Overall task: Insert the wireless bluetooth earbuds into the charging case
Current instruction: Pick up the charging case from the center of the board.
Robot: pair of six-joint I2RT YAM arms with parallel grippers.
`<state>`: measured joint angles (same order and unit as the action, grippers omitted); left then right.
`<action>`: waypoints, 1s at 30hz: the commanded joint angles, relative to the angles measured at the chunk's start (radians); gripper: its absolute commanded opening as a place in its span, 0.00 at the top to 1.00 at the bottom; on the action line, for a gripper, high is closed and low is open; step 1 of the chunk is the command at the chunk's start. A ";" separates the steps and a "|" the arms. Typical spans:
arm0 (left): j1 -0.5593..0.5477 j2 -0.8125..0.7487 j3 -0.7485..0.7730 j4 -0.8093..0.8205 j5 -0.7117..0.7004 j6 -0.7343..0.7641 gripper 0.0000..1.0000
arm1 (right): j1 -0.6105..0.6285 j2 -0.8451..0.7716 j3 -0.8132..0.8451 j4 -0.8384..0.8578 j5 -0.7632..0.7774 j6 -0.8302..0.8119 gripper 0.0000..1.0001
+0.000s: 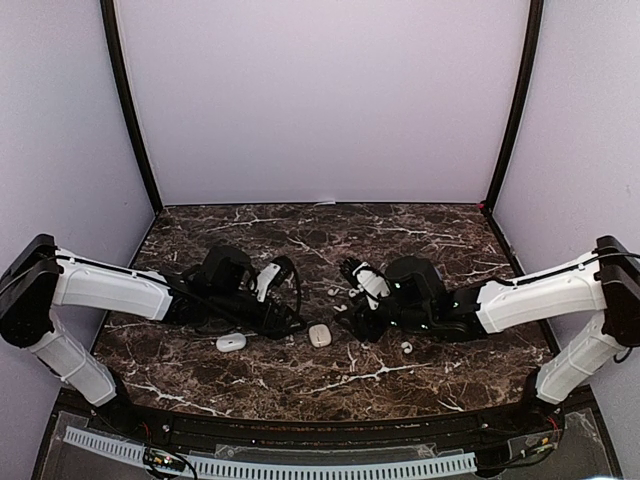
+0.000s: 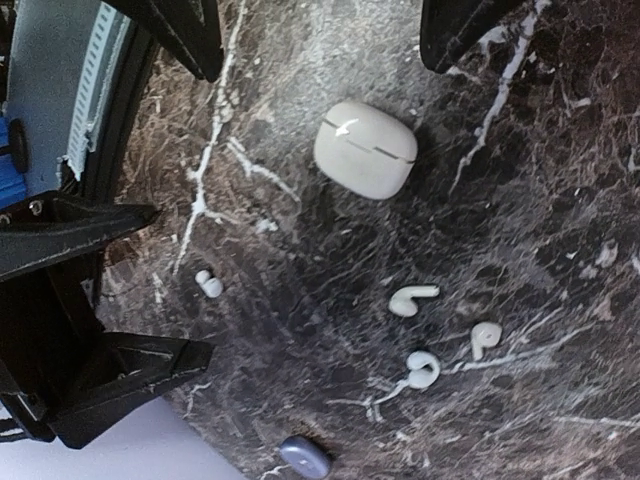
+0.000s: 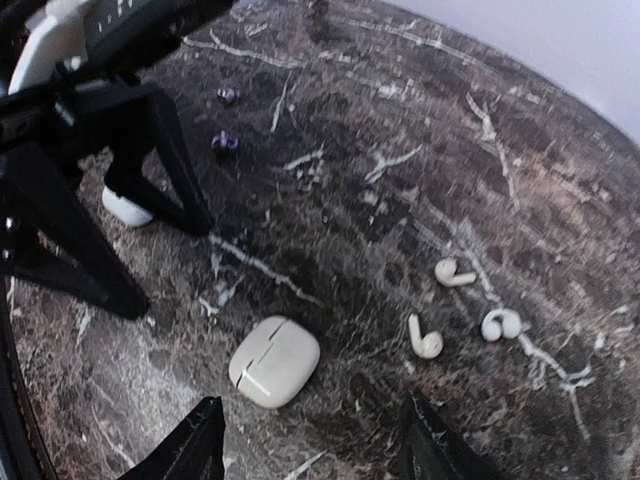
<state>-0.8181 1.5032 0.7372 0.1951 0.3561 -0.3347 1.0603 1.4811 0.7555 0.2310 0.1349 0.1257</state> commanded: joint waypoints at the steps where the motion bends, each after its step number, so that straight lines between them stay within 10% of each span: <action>1: 0.002 0.011 -0.010 -0.020 -0.077 -0.002 0.22 | -0.059 0.047 -0.031 -0.048 -0.217 0.096 0.41; 15: 0.011 0.057 -0.150 0.228 0.066 -0.332 0.27 | -0.187 0.283 0.182 -0.184 -0.475 0.097 0.51; 30: 0.170 -0.144 -0.203 0.026 -0.100 -0.272 0.27 | -0.009 0.389 0.366 -0.418 -0.068 0.256 0.36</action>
<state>-0.6460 1.4204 0.5262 0.3035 0.3470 -0.6529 1.0080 1.8259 1.0527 -0.0818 -0.0467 0.2684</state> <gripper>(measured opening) 0.729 0.625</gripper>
